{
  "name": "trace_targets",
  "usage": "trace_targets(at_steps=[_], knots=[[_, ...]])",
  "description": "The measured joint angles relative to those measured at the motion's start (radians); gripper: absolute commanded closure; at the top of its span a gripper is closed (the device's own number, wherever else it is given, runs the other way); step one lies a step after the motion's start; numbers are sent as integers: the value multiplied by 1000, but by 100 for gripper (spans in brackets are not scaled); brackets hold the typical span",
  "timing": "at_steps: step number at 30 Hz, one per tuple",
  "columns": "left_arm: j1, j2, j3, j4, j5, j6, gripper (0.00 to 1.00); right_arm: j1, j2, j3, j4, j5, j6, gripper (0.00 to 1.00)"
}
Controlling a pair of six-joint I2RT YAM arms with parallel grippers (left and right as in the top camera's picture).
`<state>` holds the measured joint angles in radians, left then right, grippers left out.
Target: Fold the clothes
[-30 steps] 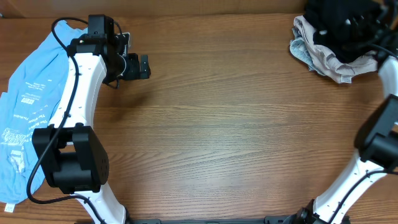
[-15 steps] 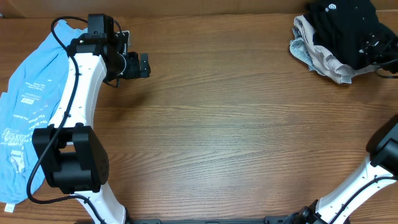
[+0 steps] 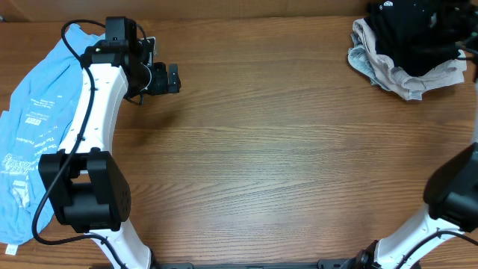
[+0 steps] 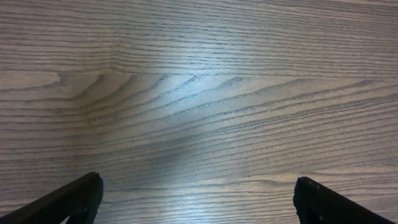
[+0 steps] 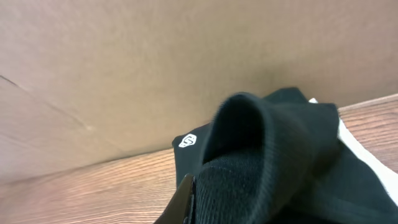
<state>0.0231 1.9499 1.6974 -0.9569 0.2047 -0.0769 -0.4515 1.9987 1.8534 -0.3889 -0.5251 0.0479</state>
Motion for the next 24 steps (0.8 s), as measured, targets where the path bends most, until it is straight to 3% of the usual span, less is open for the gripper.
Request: trace_targets(at_steps=[8, 9, 10, 12, 13, 14, 24], knots=[[0, 0, 0, 0, -9, 0, 0, 60, 7, 0, -60, 220, -21, 96], [0, 0, 0, 0, -15, 0, 0, 56, 7, 0, -72, 239, -23, 92], [0, 0, 0, 0, -21, 0, 0, 51, 7, 0, -92, 252, -23, 79], [0, 0, 0, 0, -31, 0, 0, 31, 7, 0, -135, 278, -20, 39], [0, 0, 0, 0, -34, 0, 0, 23, 7, 0, -147, 283, -23, 6], [0, 0, 0, 0, -39, 0, 0, 7, 7, 0, -164, 294, -24, 0], [0, 0, 0, 37, -72, 0, 0, -80, 5, 0, -354, 304, 47, 0]])
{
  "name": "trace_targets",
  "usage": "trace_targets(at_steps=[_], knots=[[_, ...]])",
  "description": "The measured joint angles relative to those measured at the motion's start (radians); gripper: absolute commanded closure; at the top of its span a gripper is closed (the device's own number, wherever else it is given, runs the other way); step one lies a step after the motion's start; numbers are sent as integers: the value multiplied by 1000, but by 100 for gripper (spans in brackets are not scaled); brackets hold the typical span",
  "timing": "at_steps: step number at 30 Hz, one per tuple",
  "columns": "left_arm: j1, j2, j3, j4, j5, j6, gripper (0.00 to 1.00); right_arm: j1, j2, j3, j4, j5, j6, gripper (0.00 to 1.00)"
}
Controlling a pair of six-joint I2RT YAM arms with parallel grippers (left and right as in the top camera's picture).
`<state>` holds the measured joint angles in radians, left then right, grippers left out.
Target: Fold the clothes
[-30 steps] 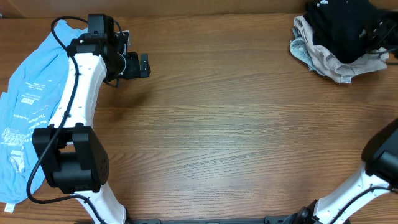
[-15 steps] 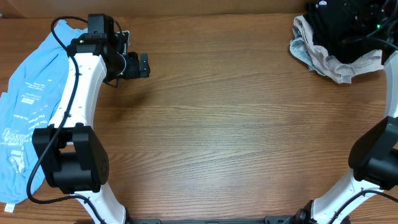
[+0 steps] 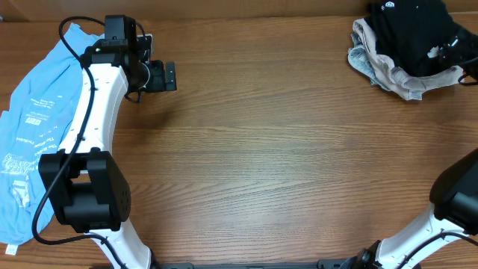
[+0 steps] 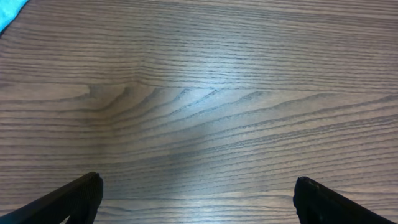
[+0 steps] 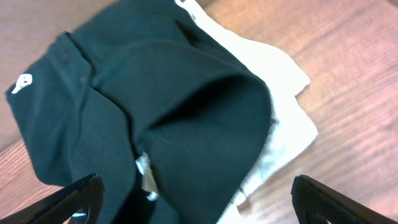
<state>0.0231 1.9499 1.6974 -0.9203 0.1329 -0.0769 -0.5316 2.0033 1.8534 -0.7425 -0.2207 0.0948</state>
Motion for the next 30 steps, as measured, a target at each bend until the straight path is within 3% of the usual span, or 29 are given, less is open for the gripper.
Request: trace_targets(at_steps=[21, 30], knots=[[-2, 0, 0, -57, -150, 0, 0, -17, -148, 0, -75, -121, 30, 0], [-2, 0, 0, -50, -153, 0, 0, -16, -148, 0, -237, -244, -27, 0]])
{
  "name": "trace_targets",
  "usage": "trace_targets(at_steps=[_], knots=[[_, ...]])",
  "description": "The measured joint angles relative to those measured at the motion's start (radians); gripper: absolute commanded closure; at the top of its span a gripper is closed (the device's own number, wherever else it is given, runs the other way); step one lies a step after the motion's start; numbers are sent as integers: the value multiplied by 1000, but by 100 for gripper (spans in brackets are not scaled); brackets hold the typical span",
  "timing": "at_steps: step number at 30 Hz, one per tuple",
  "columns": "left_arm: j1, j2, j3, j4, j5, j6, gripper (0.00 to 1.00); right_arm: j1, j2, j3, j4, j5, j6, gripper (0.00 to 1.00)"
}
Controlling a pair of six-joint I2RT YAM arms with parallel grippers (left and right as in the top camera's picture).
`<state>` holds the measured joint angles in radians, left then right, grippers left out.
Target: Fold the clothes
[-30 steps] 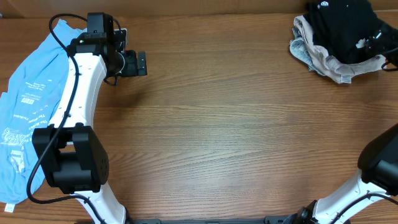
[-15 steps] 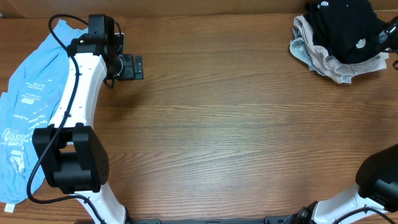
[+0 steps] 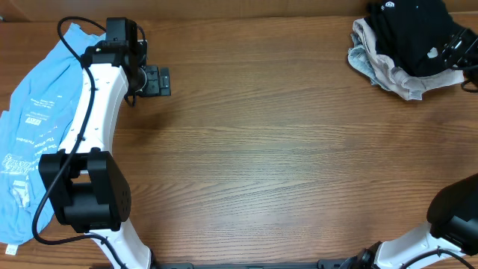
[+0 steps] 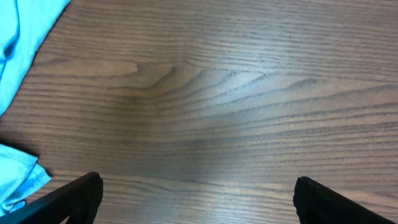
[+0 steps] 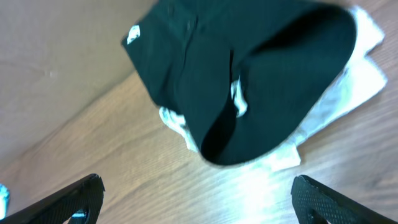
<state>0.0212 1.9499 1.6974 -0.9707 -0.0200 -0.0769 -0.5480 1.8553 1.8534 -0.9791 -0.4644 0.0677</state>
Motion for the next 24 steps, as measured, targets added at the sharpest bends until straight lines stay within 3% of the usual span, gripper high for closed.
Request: trace_targets(at_steps=[14, 24], knots=[[0, 0, 0, 57, 47, 0, 0, 113, 0, 0, 50, -63, -5, 0], [0, 0, 0, 29, 103, 0, 0, 129, 0, 0, 181, 52, -7, 0]])
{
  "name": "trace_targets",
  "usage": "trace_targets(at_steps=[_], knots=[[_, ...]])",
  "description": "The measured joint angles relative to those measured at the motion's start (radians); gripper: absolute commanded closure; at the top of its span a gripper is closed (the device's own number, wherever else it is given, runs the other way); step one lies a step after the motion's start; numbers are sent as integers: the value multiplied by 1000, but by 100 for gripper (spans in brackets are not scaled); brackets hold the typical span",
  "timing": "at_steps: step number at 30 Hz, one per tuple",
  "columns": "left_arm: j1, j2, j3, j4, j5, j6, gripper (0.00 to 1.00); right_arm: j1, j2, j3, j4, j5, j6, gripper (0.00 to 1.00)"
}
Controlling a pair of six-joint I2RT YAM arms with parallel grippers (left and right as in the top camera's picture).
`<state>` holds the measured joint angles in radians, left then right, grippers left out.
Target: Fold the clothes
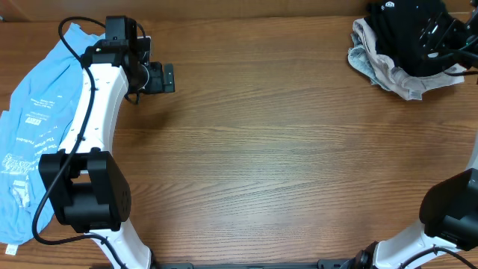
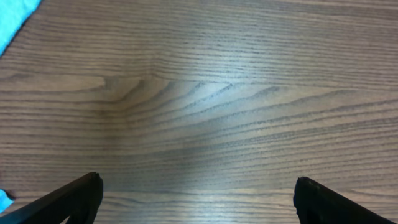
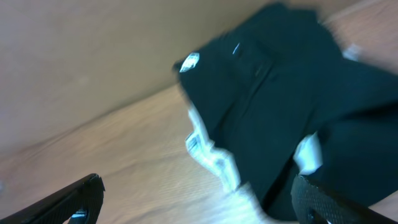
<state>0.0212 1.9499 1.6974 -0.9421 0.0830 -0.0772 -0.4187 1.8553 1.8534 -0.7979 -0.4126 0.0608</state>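
Observation:
A light blue shirt (image 1: 33,112) lies spread along the table's left edge; one corner of it (image 2: 13,15) shows in the left wrist view. My left gripper (image 1: 163,77) stands open just right of it, over bare wood (image 2: 199,124), with nothing between its fingers (image 2: 78,198). At the far right corner a black garment (image 1: 403,33) lies heaped on a beige-white one (image 1: 388,75). My right gripper (image 1: 435,36) hovers open over this pile. Its blurred wrist view shows the black cloth (image 3: 280,106) and white cloth (image 3: 211,155) below its fingertips (image 3: 326,199).
A brown cardboard wall (image 3: 93,56) runs along the table's far edge behind the pile. The wide wooden tabletop (image 1: 276,149) lies between the two arms. The left arm's white links (image 1: 82,127) reach over the blue shirt.
My right gripper has moved from the pile's right edge to over the black garment, still open. My left gripper has moved slightly right, so less blue cloth shows in its view.
At first black cloth filled the right wrist view close up and the black garment stood bunched high. Then the right gripper was open above the pile, then at its right edge, now over it again. The left gripper stayed open beside the blue shirt, shifting only slightly.

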Motion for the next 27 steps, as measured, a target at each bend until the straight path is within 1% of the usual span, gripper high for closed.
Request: trace_targets(at_steps=[6, 10, 17, 20, 22, 27], knots=[[0, 0, 0, -26, 4, 0, 0, 43, 5, 0, 131, 172, -33, 0], [0, 0, 0, -25, 3, 0, 0, 64, 42, 0, 239, 227, -49, 0], [0, 0, 0, -12, 3, 0, 0, 65, 209, 0, 509, 264, -58, 0], [0, 0, 0, -11, 3, 0, 0, 65, 291, 0, 583, 268, -58, 0], [0, 0, 0, -12, 3, 0, 0, 65, 344, 0, 597, 272, -58, 0], [0, 0, 0, -50, 3, 0, 0, 65, 446, 0, 565, 291, -61, 0]])
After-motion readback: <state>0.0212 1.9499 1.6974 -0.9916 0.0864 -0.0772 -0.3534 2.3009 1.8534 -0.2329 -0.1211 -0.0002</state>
